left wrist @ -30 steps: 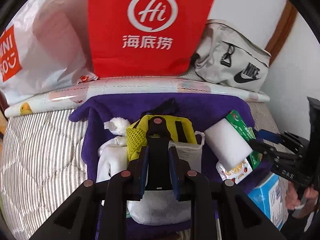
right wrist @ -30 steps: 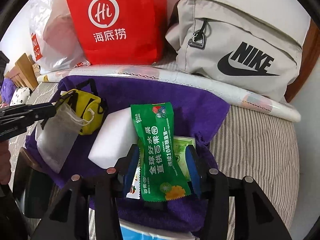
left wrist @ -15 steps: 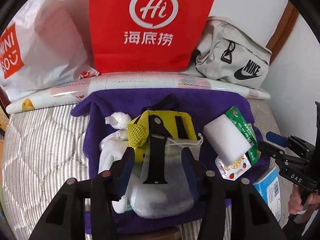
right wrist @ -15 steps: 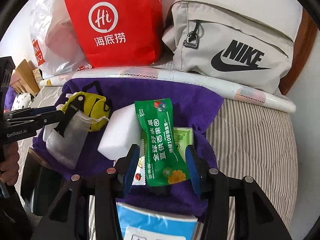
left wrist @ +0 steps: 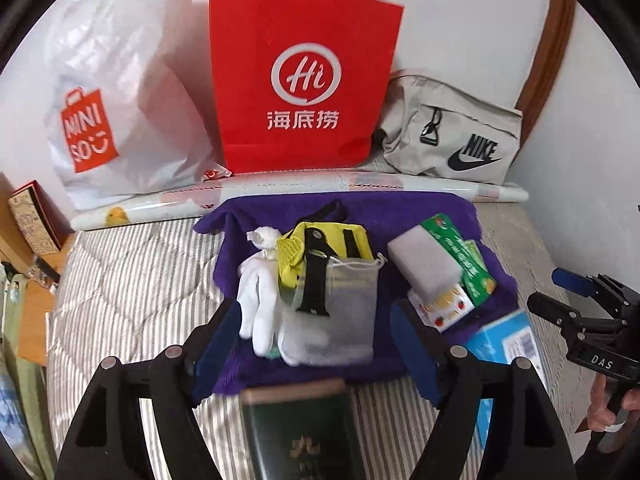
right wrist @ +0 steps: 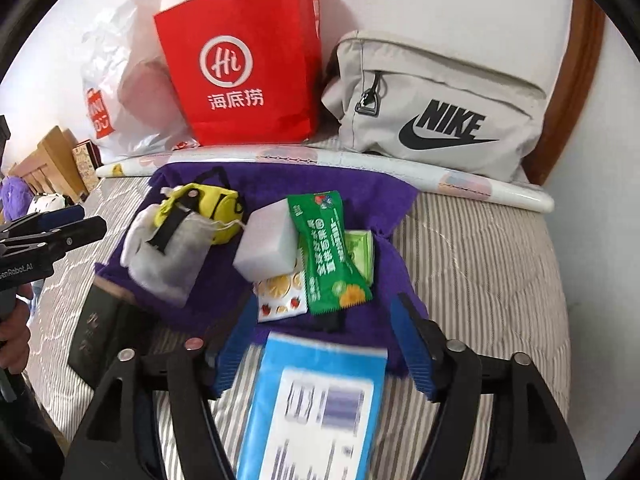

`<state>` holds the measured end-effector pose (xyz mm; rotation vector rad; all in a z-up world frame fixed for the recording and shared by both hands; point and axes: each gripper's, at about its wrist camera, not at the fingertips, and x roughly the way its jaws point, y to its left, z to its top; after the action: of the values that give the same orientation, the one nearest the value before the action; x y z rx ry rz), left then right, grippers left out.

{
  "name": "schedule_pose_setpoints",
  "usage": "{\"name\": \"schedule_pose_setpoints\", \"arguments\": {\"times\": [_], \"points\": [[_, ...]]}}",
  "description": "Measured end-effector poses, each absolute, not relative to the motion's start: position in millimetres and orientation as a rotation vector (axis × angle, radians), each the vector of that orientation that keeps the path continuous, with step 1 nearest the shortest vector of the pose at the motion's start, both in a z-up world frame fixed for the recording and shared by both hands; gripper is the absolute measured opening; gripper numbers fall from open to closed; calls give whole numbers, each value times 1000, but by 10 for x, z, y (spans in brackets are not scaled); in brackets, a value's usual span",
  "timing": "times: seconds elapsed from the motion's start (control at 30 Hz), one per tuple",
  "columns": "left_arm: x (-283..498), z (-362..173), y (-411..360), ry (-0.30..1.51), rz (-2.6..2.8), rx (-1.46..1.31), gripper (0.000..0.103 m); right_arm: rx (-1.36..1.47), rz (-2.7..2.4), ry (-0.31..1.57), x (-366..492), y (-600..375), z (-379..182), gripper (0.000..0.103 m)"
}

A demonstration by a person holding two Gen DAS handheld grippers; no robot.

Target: Organize soft objects

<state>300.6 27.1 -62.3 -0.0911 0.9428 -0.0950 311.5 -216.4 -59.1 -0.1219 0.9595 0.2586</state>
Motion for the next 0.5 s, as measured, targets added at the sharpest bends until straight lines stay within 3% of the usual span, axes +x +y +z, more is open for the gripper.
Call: {"name": "schedule_pose_setpoints", "arguments": {"times": [0.13,0.23,0.5], "points": [[2720,-474,271,921,-77,-99,78,-120,242,913,2780,-2186,-414,87],[2458,-367,250,913,-67,-81,86,-95,235,905,2559,-2222,-328,88],[1799,-161,127,868,-25,-51,89,4,230,934,2066,-2355,-244,89]]}}
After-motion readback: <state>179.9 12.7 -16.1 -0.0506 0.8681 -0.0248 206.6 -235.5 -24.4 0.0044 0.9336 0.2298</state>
